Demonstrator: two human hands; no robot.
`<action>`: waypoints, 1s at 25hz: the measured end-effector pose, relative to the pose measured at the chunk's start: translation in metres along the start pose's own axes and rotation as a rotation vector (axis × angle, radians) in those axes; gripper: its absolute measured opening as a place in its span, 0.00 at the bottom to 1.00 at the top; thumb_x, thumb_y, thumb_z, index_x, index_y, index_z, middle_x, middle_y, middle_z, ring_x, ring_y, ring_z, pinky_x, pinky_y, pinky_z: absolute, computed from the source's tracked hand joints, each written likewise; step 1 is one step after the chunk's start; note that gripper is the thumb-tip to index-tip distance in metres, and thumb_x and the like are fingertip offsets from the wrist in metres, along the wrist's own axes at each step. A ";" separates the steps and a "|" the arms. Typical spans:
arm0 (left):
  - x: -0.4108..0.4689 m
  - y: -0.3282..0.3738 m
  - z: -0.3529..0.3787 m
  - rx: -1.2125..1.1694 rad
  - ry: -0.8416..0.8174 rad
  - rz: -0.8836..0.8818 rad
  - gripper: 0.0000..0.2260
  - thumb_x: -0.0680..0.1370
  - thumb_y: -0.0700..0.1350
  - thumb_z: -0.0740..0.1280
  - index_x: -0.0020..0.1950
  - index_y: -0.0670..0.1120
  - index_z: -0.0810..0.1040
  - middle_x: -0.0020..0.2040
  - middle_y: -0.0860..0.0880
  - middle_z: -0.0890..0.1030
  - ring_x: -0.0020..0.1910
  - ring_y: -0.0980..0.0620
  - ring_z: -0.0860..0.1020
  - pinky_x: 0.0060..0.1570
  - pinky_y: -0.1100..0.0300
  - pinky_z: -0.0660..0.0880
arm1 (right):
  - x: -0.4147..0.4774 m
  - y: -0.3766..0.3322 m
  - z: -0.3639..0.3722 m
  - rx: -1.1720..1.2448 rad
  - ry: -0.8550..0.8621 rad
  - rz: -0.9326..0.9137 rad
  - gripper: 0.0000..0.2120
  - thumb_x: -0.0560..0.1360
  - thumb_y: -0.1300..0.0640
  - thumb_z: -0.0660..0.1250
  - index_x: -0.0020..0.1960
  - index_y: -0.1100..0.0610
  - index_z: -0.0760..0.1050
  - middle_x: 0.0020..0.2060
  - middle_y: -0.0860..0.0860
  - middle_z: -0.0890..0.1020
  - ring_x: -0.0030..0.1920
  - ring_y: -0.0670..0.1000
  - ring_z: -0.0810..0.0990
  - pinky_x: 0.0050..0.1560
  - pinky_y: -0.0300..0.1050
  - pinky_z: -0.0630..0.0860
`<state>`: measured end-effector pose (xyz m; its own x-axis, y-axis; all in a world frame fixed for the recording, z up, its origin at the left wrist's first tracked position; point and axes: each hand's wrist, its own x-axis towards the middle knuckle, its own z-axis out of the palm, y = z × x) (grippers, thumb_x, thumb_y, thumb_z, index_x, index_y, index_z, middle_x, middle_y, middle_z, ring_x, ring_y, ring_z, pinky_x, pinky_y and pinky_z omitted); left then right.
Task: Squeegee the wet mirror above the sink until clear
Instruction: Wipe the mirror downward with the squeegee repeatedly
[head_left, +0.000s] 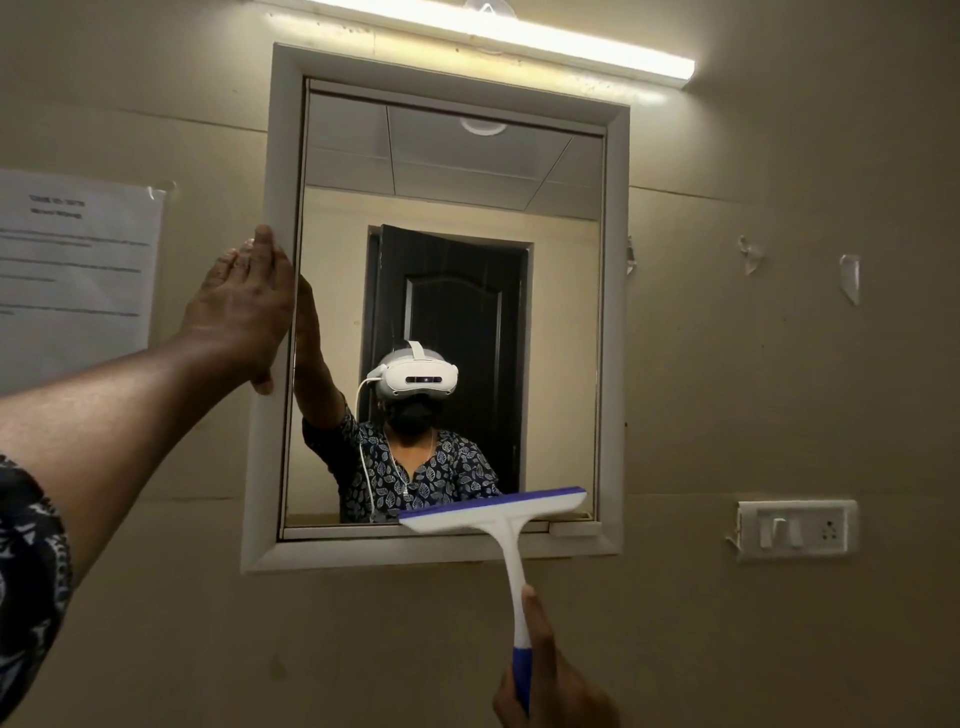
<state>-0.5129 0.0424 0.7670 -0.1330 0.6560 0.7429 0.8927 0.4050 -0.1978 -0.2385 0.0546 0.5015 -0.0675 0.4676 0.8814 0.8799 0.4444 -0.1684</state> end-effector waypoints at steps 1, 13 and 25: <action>0.000 0.000 0.000 0.007 -0.001 -0.003 0.63 0.59 0.46 0.81 0.76 0.37 0.38 0.76 0.36 0.38 0.77 0.40 0.43 0.75 0.51 0.44 | 0.005 -0.003 -0.005 0.044 0.040 0.009 0.50 0.45 0.56 0.84 0.62 0.60 0.64 0.20 0.53 0.77 0.17 0.40 0.72 0.19 0.28 0.69; 0.005 0.000 0.006 -0.021 0.011 -0.001 0.61 0.60 0.43 0.81 0.77 0.38 0.39 0.76 0.37 0.37 0.77 0.40 0.41 0.76 0.51 0.44 | 0.272 -0.073 -0.088 0.505 0.319 -0.128 0.14 0.79 0.55 0.59 0.59 0.63 0.64 0.31 0.42 0.70 0.25 0.38 0.73 0.26 0.23 0.69; 0.004 -0.001 0.004 -0.017 -0.006 0.009 0.60 0.61 0.43 0.80 0.77 0.37 0.38 0.76 0.37 0.36 0.77 0.41 0.41 0.75 0.52 0.42 | 0.296 -0.100 -0.082 0.439 0.043 0.112 0.14 0.80 0.53 0.56 0.61 0.57 0.58 0.45 0.55 0.71 0.40 0.51 0.76 0.38 0.42 0.72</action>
<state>-0.5157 0.0475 0.7680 -0.1275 0.6634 0.7373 0.9010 0.3882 -0.1935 -0.3078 0.0855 0.8152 0.0445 0.5029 0.8632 0.5972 0.6792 -0.4265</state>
